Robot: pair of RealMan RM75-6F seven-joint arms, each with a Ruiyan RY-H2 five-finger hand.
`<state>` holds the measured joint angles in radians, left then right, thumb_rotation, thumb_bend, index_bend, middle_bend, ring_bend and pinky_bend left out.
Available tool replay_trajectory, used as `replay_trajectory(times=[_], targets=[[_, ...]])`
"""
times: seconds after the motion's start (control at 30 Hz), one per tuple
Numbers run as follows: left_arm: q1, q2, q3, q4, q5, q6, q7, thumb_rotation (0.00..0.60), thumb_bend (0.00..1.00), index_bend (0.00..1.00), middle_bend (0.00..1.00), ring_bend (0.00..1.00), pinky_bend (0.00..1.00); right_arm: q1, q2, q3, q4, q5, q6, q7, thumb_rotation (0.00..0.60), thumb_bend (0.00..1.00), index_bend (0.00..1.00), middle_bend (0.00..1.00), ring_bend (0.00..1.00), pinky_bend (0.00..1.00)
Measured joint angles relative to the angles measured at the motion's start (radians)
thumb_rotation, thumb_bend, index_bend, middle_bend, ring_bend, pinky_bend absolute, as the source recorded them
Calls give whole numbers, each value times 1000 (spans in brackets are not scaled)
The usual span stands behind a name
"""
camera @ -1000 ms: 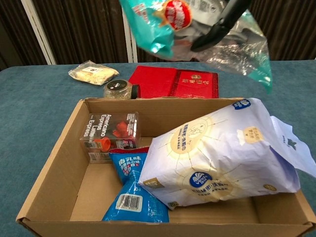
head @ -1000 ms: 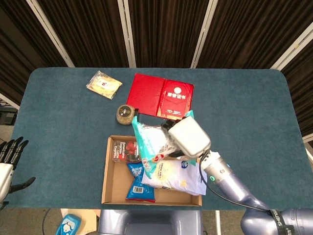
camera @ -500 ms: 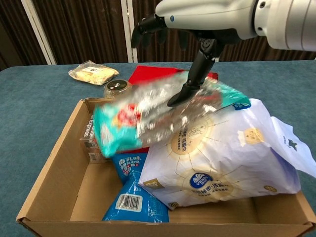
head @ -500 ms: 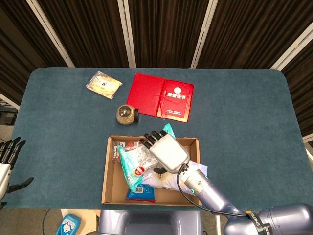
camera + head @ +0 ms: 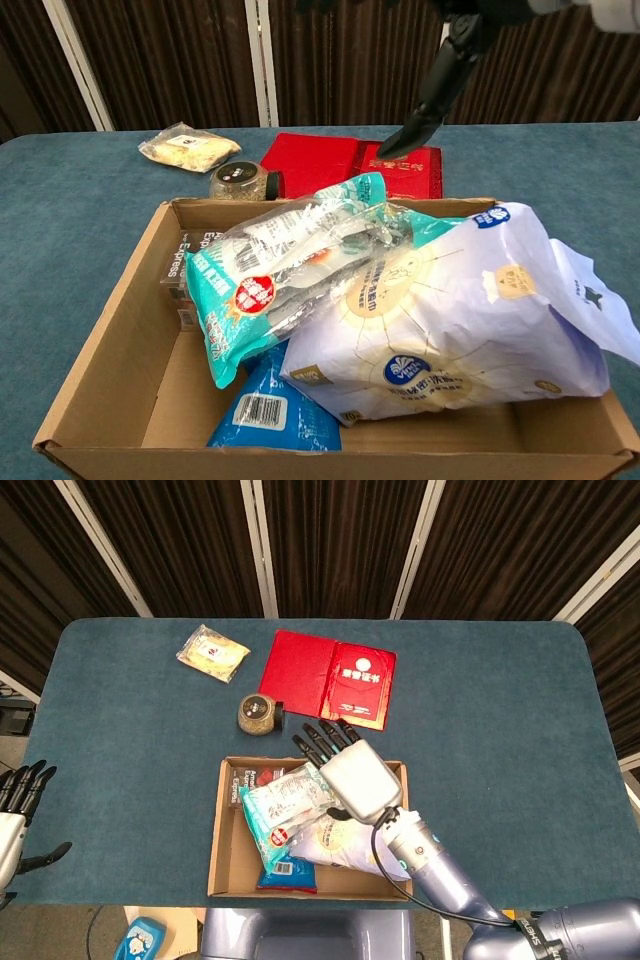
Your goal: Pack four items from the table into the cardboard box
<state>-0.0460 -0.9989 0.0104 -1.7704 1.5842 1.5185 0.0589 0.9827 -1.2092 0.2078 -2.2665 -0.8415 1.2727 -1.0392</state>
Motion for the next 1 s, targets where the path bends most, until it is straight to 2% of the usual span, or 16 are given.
replay_trajectory(times=[0.13,0.33,0.43,0.67,0.87,1.0], targets=[[3,1,0,1,1,5,-6,600,31,0,0,0,0,-47,58,-6,2,-21,53,29,600,35,37,42,61,161],[6,-4,1,6,13,15,-3,600,30,0,0,0,0,-165,144,-49,36,-91,93,189,600,34,34,10,7,143],[7,-12,2,14,22,23,12,600,32,0,0,0,0,-249,173,-92,83,-178,116,319,600,34,13,0,0,121],[13,-32,3,39,45,46,36,600,32,0,0,0,0,-507,209,-242,259,-387,206,623,600,35,0,0,0,48],[21,-60,5,79,68,69,56,600,32,0,0,0,0,-674,187,-329,397,-510,310,767,600,35,0,0,0,35],[27,-74,10,99,72,74,62,600,31,0,0,0,0,-747,152,-360,494,-568,369,824,600,34,0,0,0,35]])
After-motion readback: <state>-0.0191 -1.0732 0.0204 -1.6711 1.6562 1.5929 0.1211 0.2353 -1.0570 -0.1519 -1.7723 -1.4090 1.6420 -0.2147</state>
